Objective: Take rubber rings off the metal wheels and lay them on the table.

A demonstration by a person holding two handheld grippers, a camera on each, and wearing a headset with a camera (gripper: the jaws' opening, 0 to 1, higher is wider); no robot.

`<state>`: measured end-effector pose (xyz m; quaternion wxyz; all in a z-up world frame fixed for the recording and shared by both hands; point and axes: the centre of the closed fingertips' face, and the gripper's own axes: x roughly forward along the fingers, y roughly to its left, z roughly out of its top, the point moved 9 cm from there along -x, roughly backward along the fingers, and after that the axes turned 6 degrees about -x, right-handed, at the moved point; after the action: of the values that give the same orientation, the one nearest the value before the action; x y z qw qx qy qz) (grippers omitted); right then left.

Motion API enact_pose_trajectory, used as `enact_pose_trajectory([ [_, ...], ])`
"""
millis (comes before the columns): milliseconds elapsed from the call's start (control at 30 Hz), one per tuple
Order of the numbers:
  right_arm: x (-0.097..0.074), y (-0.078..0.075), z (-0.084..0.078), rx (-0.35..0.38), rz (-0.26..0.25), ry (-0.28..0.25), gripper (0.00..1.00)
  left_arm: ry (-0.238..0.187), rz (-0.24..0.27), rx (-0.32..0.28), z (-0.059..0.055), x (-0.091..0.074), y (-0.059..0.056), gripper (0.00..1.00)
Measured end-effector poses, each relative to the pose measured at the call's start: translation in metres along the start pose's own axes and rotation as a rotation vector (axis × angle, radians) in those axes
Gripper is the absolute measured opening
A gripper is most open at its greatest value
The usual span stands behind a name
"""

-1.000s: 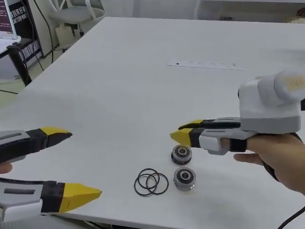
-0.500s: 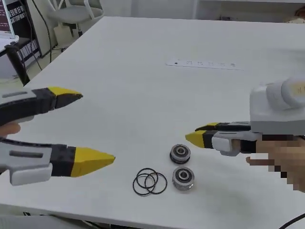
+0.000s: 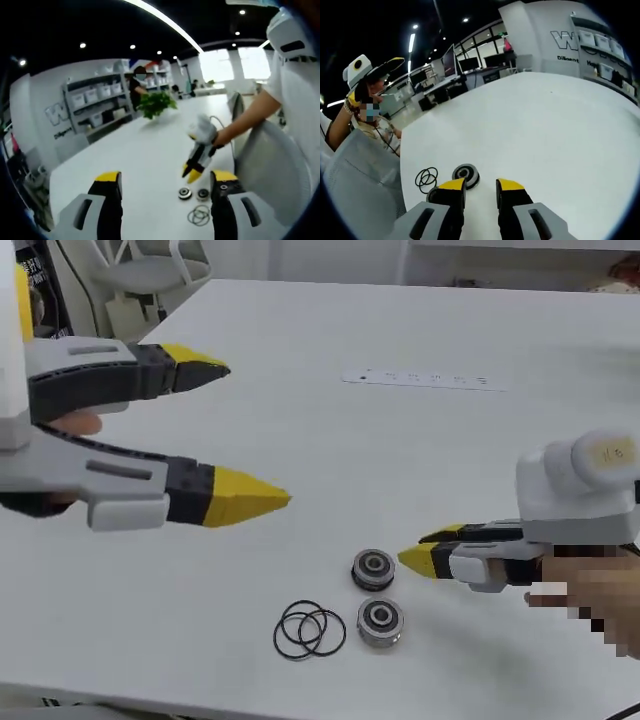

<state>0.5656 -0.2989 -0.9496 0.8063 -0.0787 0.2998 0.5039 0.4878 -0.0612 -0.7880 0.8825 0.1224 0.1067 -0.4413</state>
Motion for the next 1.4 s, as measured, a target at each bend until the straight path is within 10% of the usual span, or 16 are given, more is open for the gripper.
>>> enact_pose_trajectory([
  [467,0.007,0.003,-0.005,-0.045,0.033,0.040,0.23,-0.021,-0.045,0.018,0.000,0.054,0.014,0.64],
  [1133,0.016,0.009,-0.010,-0.103,0.064,0.082,0.24,0.057,-0.072,-0.052,-0.071,0.124,0.012,0.48],
  [1400,0.019,0.010,-0.008,-0.122,0.041,0.056,0.33,0.160,-0.118,-0.061,-0.103,0.139,-0.004,0.42],
])
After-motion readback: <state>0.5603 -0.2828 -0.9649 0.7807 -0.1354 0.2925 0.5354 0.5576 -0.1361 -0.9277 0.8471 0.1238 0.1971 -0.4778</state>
